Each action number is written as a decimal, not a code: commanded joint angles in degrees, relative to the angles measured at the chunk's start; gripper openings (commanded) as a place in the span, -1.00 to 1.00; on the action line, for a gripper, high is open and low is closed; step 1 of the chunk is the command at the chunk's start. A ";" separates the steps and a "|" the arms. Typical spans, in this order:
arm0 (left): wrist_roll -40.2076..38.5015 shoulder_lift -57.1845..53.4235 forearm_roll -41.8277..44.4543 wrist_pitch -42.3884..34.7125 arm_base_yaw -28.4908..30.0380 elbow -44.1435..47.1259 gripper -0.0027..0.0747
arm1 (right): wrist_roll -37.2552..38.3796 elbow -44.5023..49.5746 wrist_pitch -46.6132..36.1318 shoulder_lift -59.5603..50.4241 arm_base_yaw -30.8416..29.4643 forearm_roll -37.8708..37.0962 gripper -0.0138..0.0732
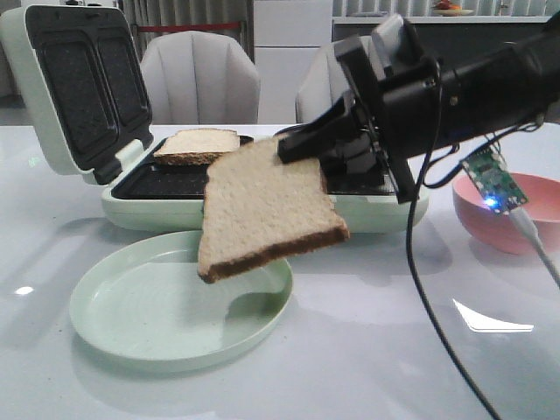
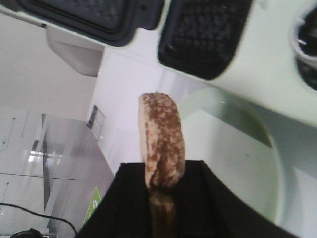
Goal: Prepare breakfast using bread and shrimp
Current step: 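Carry the bread with the right gripper over the waffle plate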
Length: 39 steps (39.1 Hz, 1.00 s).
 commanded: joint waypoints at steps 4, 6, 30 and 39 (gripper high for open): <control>-0.17 0.63 -0.70 -4.45 -0.35 -1.51 0.67 | -3.97 -4.52 5.85 -5.04 1.30 6.70 -0.35; -0.17 0.63 -0.70 -4.45 -0.35 -1.51 0.67 | -3.97 -5.98 5.51 -4.85 1.58 9.04 -0.35; -0.17 0.63 -0.70 -4.45 -0.35 -1.51 0.67 | -2.69 -26.16 -18.48 4.28 8.44 12.29 -0.35; -0.17 0.63 -0.70 -4.45 -0.35 -1.51 0.67 | 1.99 -32.19 -22.84 9.50 11.11 10.62 -0.35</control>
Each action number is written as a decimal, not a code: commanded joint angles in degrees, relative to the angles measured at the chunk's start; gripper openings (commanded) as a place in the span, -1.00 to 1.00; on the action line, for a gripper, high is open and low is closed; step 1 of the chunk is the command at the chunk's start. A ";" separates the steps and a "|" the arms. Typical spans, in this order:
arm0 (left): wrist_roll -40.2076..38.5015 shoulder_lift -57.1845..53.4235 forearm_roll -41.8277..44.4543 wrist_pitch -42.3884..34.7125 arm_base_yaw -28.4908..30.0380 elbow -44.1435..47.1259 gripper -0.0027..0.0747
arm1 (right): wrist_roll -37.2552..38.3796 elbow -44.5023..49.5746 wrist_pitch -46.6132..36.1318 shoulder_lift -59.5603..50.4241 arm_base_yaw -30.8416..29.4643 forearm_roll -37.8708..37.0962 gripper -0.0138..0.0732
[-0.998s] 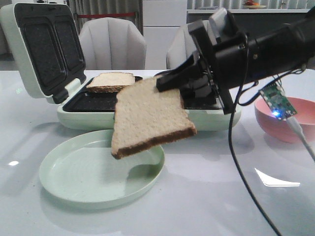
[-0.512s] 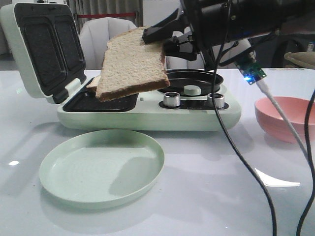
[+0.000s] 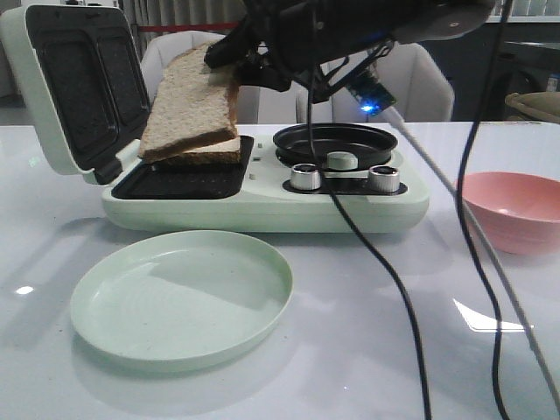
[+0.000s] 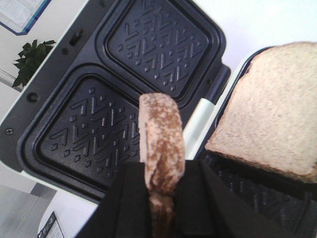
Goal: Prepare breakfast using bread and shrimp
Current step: 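Carry the bread with the right gripper over the waffle plate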
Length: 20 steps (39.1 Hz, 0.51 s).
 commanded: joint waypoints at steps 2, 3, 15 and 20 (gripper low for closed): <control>-0.17 0.63 -0.70 -4.45 -0.35 -1.51 0.67 | 3.13 -4.77 1.12 -0.07 -0.03 1.32 -0.35; -0.17 0.63 -0.70 -4.45 -0.35 -1.51 0.67 | 4.00 -5.51 1.12 0.48 -0.03 0.52 -0.35; -0.17 0.63 -0.70 -4.45 -0.35 -1.51 0.67 | 14.23 -13.67 1.09 6.69 0.42 -15.45 -0.35; -0.17 0.63 -0.70 -4.45 -0.35 -1.51 0.67 | 14.34 -14.80 0.45 7.62 0.60 -17.01 -0.35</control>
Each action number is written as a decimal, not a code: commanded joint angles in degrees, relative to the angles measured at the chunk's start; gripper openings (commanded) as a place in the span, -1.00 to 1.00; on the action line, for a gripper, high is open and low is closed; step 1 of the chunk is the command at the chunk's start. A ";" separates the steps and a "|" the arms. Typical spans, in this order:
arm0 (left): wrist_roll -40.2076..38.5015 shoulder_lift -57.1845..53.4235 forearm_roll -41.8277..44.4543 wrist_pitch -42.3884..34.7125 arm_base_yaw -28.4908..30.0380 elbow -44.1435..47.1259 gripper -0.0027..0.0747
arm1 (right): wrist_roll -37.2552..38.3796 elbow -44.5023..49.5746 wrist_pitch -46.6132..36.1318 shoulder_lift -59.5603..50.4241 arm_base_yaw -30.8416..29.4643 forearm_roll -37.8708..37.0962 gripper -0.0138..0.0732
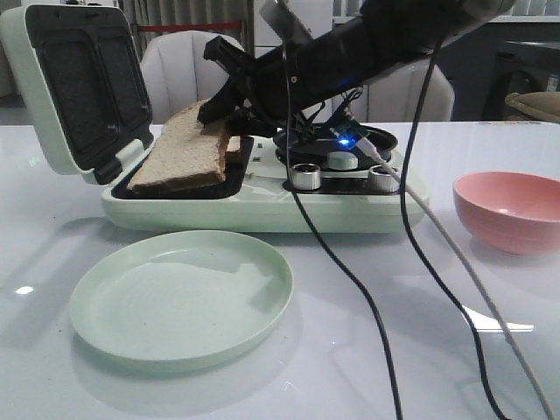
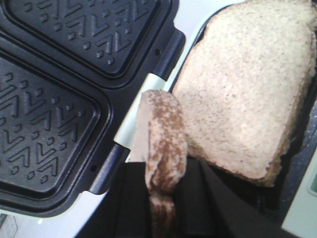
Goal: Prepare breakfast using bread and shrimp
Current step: 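Carry the bread with the right gripper over the waffle plate, then release the bread beside the first slice and lift the right gripper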
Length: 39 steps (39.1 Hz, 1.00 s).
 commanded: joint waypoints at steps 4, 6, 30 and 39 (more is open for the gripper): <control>-0.17 0.63 -0.70 -4.45 -0.35 -1.51 0.67 | 0.17 -2.37 -0.58 -3.21 0.37 -0.68 -0.35; -0.17 0.63 -0.70 -4.45 -0.35 -1.51 0.67 | -0.05 -2.37 -1.39 -3.09 0.37 -0.68 -0.35; -0.17 0.63 -0.70 -4.45 -0.35 -1.51 0.67 | -1.99 -2.43 -5.14 -3.09 0.37 -0.24 -0.15; -0.17 0.63 -0.70 -4.45 -0.35 -1.51 0.67 | -6.00 -4.13 -7.94 -2.63 1.84 -0.73 0.58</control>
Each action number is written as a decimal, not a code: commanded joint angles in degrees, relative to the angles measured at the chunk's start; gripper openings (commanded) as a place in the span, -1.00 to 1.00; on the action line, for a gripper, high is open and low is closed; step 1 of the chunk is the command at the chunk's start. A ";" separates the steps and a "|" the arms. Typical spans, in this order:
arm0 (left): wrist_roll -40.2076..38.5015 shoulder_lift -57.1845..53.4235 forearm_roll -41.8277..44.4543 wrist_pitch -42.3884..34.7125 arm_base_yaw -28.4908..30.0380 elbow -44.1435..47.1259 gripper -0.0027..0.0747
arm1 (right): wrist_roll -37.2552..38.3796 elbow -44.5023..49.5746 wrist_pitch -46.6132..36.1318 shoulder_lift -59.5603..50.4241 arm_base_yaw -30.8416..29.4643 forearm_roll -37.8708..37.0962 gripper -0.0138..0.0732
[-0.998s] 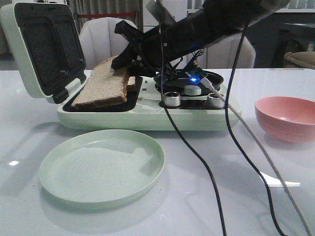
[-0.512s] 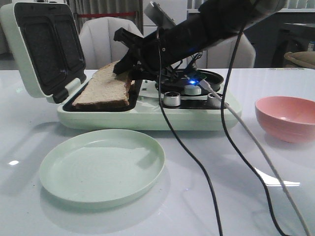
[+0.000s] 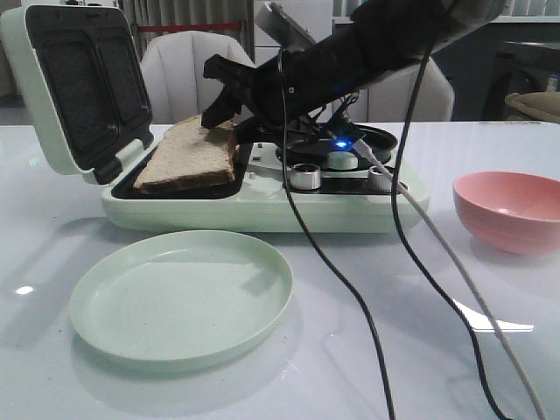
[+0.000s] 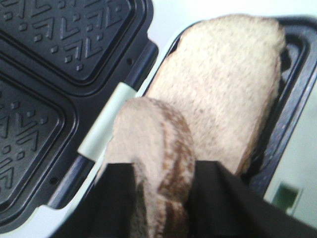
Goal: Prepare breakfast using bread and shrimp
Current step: 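Release the bread beside the first slice and lift the right gripper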
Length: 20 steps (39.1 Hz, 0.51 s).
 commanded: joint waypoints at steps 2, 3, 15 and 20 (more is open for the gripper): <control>-0.17 0.63 -0.70 -4.45 -0.35 -1.51 0.67 | -2.53 -3.42 -2.37 -3.54 1.90 0.27 0.67; -0.17 0.63 -0.70 -4.45 -0.35 -1.51 0.67 | -2.95 -3.61 -3.20 -3.54 2.25 -0.52 0.69; -0.17 0.63 -0.70 -4.45 -0.35 -1.51 0.67 | -3.25 -5.52 -8.60 -5.26 3.37 -13.04 0.70; -0.17 0.63 -0.70 -4.45 -0.35 -1.51 0.67 | -2.79 -5.52 -10.26 -7.48 2.75 -16.56 0.70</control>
